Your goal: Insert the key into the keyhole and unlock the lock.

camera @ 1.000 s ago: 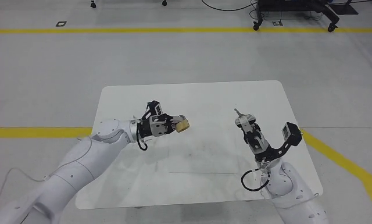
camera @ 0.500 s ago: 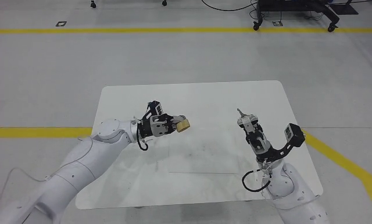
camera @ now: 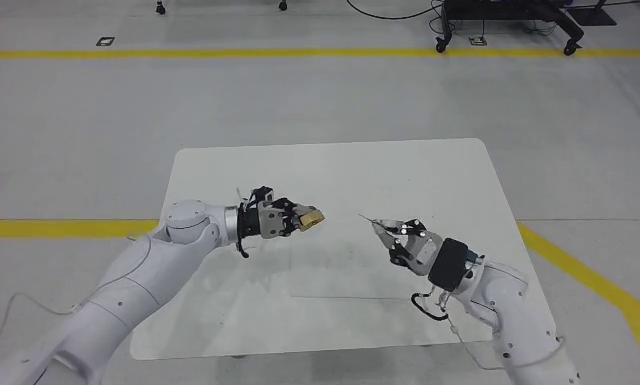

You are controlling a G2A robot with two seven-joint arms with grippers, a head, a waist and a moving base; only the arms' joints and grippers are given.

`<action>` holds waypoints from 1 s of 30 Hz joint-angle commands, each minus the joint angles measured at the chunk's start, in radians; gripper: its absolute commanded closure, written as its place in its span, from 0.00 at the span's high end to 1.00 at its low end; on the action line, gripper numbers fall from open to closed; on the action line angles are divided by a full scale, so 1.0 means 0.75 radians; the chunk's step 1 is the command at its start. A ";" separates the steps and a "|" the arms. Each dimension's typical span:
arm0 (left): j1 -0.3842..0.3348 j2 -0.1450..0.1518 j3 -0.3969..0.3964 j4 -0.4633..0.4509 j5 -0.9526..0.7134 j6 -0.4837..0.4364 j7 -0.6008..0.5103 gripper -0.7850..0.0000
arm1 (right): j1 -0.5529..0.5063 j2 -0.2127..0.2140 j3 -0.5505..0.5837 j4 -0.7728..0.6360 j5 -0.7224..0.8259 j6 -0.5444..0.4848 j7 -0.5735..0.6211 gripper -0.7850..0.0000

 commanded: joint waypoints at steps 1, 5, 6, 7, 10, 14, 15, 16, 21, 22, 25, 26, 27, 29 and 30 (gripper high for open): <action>-0.005 -0.009 0.007 0.012 0.016 0.070 0.017 0.00 | 0.006 0.006 -0.001 -0.013 -0.136 0.000 -0.005 0.00; -0.012 -0.027 0.013 0.030 0.020 0.146 -0.026 0.00 | 0.003 0.029 -0.001 -0.059 -0.405 -0.029 -0.053 0.00; -0.016 -0.031 0.013 0.037 0.025 0.152 -0.032 0.00 | -0.005 0.035 0.004 -0.071 -0.464 -0.022 -0.057 0.00; -0.017 -0.036 0.014 0.043 0.029 0.159 -0.040 0.00 | -0.014 0.041 0.010 -0.089 -0.523 -0.014 -0.049 0.00; -0.026 -0.053 0.021 0.060 0.045 0.186 -0.048 0.00 | -0.053 0.053 0.022 -0.157 -0.658 0.023 0.006 0.00; -0.037 -0.080 0.037 0.071 0.069 0.201 -0.045 0.00 | -0.108 0.057 0.018 -0.251 -0.732 0.084 0.097 0.00; -0.040 -0.087 0.040 0.073 0.076 0.197 -0.042 0.00 | -0.116 0.057 0.016 -0.266 -0.726 0.095 0.109 0.00; -0.042 -0.094 0.041 0.077 0.080 0.185 -0.036 0.00 | -0.122 0.055 0.015 -0.272 -0.704 0.105 0.112 0.00; -0.042 -0.099 0.040 0.078 0.077 0.174 -0.036 0.00 | -0.122 0.055 0.015 -0.272 -0.704 0.105 0.112 0.00; -0.042 -0.099 0.040 0.078 0.077 0.174 -0.036 0.00 | -0.122 0.055 0.015 -0.272 -0.704 0.105 0.112 0.00; -0.042 -0.099 0.040 0.078 0.077 0.174 -0.036 0.00 | -0.122 0.055 0.015 -0.272 -0.704 0.105 0.112 0.00; -0.042 -0.099 0.040 0.078 0.077 0.174 -0.036 0.00 | -0.122 0.055 0.015 -0.272 -0.704 0.105 0.112 0.00; -0.042 -0.099 0.040 0.078 0.077 0.174 -0.036 0.00 | -0.122 0.055 0.015 -0.272 -0.704 0.105 0.112 0.00; -0.042 -0.099 0.040 0.078 0.077 0.174 -0.036 0.00 | -0.122 0.055 0.015 -0.272 -0.704 0.105 0.112 0.00; -0.042 -0.099 0.040 0.078 0.077 0.174 -0.036 0.00 | -0.122 0.055 0.015 -0.272 -0.704 0.105 0.112 0.00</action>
